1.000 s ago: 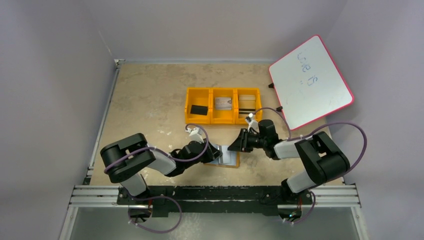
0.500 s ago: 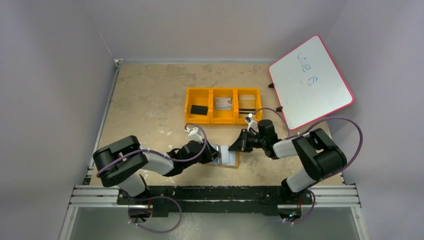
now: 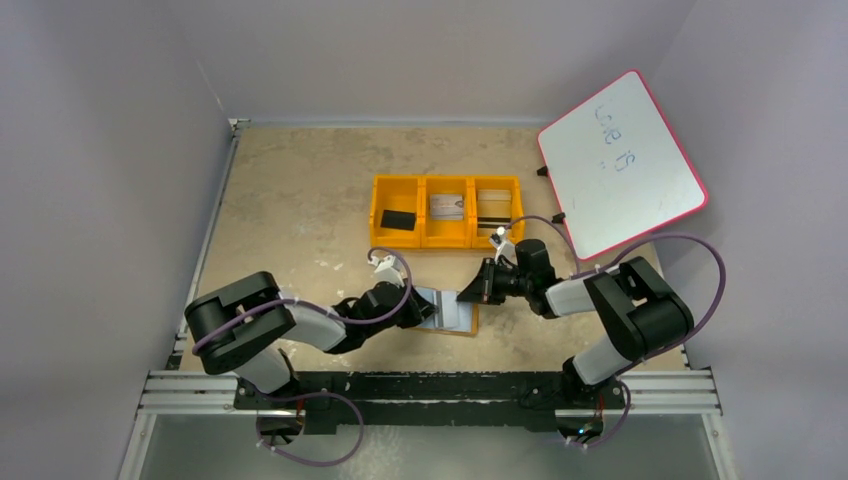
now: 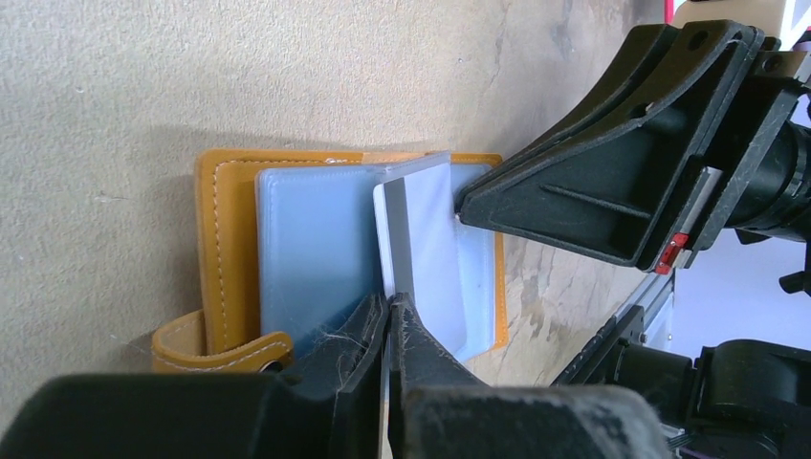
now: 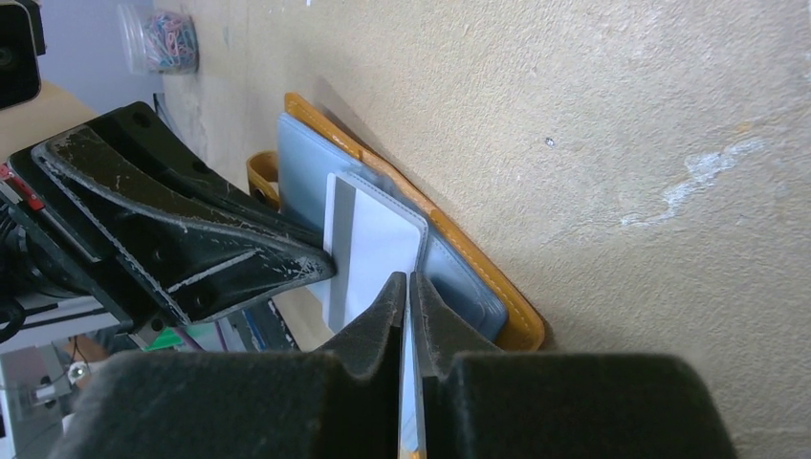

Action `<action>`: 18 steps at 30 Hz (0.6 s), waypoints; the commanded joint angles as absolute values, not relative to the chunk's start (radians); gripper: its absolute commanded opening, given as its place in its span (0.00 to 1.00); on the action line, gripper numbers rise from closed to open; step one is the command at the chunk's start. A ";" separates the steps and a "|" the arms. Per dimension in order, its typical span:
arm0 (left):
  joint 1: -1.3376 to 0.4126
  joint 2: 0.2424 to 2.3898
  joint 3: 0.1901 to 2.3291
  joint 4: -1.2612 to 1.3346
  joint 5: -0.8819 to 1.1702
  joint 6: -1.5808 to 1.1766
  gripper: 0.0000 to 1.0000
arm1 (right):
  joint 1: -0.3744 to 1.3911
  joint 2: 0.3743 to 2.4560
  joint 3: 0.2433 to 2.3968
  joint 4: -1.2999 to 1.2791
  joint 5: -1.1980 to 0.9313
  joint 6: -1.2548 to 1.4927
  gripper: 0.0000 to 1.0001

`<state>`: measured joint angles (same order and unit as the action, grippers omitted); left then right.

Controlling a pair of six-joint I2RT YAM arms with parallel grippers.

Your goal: Take the credit cards out of the card holder

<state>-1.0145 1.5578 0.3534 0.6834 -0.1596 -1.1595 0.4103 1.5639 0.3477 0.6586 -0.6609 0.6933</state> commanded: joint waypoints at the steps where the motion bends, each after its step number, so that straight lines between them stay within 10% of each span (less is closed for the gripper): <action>1: -1.010 1.517 0.319 0.726 -0.168 -1.158 0.00 | 0.411 1.557 0.347 0.603 -0.629 0.669 0.12; 6: -1.010 1.502 0.303 0.728 -0.185 -1.161 0.00 | 0.415 1.562 0.328 0.711 -0.742 0.698 0.34; 18: -1.012 1.650 0.261 0.980 -0.167 -1.250 0.00 | 0.472 1.628 0.324 0.720 -0.641 0.753 0.36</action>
